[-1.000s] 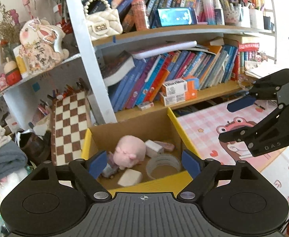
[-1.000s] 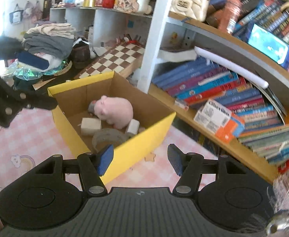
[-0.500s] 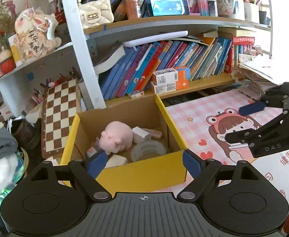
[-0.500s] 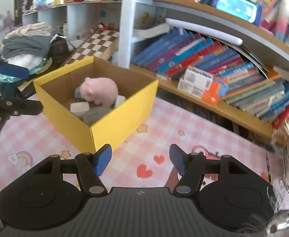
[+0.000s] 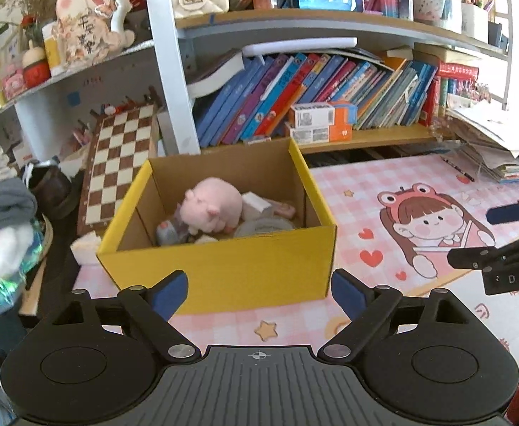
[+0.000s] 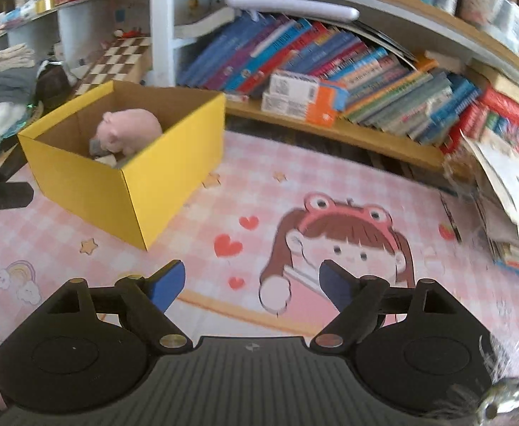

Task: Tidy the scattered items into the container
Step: 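Withdraw both open tools from the box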

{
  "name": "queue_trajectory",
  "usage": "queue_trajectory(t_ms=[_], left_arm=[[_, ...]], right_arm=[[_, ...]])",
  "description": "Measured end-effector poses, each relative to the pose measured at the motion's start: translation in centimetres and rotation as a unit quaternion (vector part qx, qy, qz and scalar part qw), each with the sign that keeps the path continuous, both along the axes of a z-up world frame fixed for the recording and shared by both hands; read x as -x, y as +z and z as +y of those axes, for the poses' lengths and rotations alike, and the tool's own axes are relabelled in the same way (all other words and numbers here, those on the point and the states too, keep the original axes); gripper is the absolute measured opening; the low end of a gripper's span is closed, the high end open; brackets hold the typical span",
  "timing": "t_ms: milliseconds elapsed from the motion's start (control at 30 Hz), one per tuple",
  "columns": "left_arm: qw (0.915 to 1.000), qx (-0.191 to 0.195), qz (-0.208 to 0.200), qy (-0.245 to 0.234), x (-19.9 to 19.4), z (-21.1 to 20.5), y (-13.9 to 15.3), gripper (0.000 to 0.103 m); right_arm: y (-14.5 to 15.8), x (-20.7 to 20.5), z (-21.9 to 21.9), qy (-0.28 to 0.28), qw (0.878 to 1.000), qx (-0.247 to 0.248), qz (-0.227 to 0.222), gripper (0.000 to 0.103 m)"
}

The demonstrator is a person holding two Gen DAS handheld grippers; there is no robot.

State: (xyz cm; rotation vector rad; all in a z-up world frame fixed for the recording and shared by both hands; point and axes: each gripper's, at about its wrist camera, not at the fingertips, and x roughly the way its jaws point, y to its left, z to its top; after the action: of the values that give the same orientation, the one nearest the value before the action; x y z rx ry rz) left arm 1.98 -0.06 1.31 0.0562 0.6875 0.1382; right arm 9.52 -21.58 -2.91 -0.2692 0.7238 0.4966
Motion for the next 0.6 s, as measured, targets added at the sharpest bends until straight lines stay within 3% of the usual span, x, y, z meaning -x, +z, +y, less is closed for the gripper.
queue_trajectory(t_ms=[333,433,600], left_arm=[[0.9999,-0.015,-0.003,-0.003,0.8,-2.9,-1.5,0.090],[0.9997,-0.025,-0.004,-0.005,0.7,-3.3,-1.6,0.091],[0.9999,-0.015,0.004,0.001,0.5,-3.1,-1.8,0.095]], right_arm=[[-1.3,1.1,-1.3,-0.044,0.999,0.002,0.013,0.086],[-1.4,1.3,-1.4,-0.046,0.999,0.005,0.012,0.093],[-1.7,1.4,-1.7,-0.053,0.998,0.011,0.017,0.095]])
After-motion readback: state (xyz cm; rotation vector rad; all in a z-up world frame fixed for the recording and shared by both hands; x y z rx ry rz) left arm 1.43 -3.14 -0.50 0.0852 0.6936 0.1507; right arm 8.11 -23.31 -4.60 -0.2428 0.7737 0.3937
